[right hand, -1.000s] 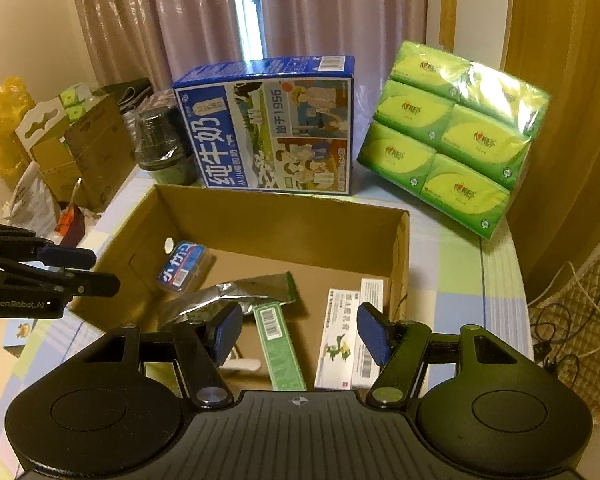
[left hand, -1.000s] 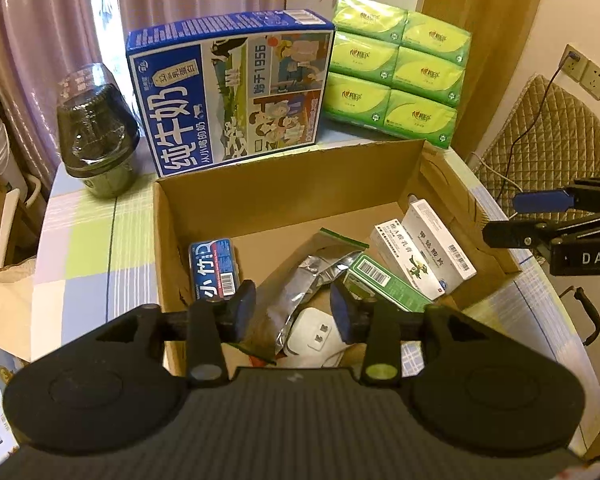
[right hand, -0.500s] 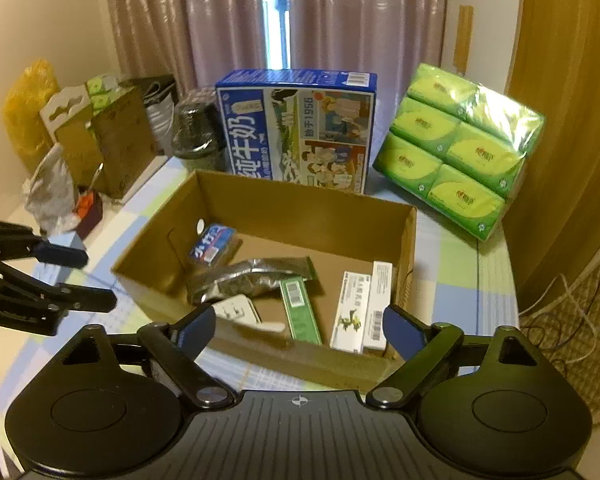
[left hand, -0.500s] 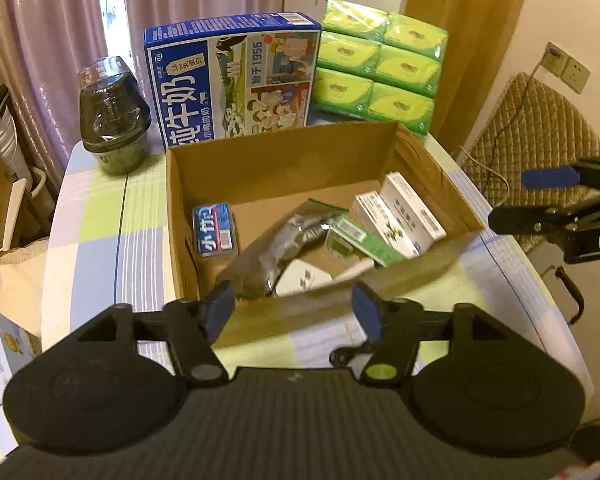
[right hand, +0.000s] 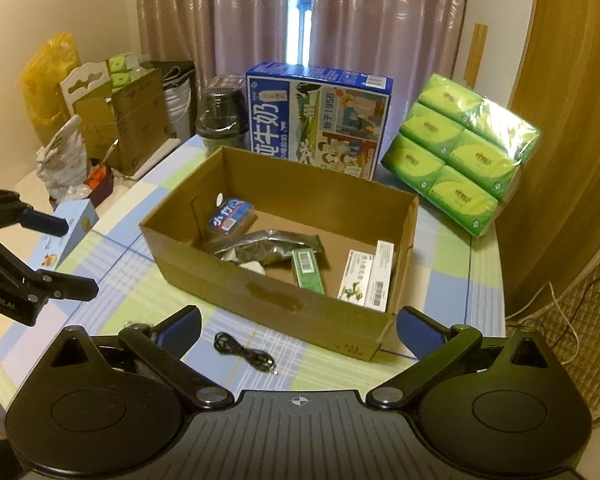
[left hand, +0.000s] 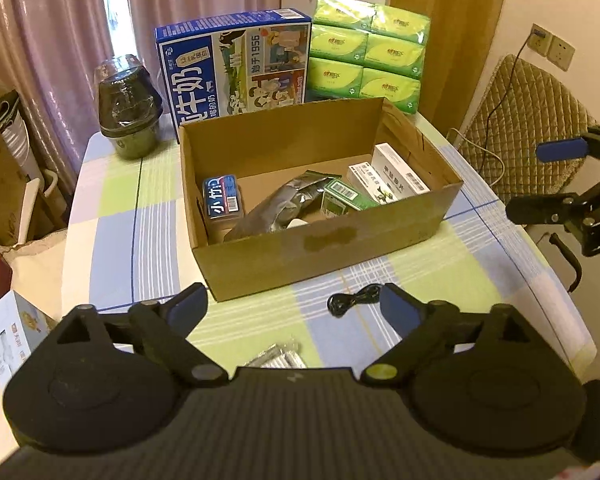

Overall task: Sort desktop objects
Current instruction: 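Bring both tools back over the clear plastic package and black cable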

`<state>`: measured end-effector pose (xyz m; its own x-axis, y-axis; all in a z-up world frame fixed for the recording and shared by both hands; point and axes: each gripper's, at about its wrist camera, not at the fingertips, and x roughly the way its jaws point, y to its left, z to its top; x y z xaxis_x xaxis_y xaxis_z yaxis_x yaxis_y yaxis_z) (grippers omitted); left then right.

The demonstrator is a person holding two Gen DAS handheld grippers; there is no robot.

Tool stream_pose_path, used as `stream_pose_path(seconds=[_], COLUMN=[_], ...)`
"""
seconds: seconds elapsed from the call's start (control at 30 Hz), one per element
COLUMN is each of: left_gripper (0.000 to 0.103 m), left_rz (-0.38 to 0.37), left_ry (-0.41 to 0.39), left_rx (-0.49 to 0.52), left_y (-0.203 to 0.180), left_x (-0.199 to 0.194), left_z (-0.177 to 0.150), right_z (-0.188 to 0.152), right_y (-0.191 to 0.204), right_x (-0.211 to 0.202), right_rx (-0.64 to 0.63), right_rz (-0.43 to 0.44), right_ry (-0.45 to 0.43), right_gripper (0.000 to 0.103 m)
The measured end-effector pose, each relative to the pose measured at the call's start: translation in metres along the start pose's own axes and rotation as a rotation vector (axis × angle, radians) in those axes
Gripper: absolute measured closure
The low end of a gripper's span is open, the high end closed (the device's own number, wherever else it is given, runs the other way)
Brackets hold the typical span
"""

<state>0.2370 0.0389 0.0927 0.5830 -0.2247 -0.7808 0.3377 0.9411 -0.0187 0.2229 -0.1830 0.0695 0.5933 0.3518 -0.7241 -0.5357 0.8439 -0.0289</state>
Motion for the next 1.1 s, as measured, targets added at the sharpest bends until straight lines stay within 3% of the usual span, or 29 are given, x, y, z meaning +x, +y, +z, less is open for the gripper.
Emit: stream_pose_path(seconds=[0.2, 0.37, 0.6, 0.83, 1.1], left_gripper=[0.002, 0.001, 0.001, 0.001, 0.001], left_rz=[0.015, 0.027, 0.001, -0.031, -0.082], left_ry=[-0.019, -0.030, -0.027, 0.017, 0.036], left_rx=[0.045, 0.105, 0.256, 0.470, 0.576], left_y=[-0.007, -0.012, -0.020, -0.019, -0.002], left_x=[-0.015, -0.026, -0.029, -0.004, 0.037], left_z=[-0.015, -0.028, -0.053, -0.087, -0.111], right_z=[-0.012, -0.022, -0.047, -0.069, -0.085], right_y=[0.006, 0.009, 0.023, 0.028, 0.031], right_x=[-0.012, -0.018, -0.010, 0.015, 0.061], right_rx=[-0.019, -0.035, -0.132, -0.219, -0.284], right_rz=[0.004, 0.008, 0.032, 0.089, 0.168], right_ry=[0.000, 0.002, 0.031, 0.064, 0.090], right_gripper=[0.002, 0.002, 0.002, 0.002, 0.002])
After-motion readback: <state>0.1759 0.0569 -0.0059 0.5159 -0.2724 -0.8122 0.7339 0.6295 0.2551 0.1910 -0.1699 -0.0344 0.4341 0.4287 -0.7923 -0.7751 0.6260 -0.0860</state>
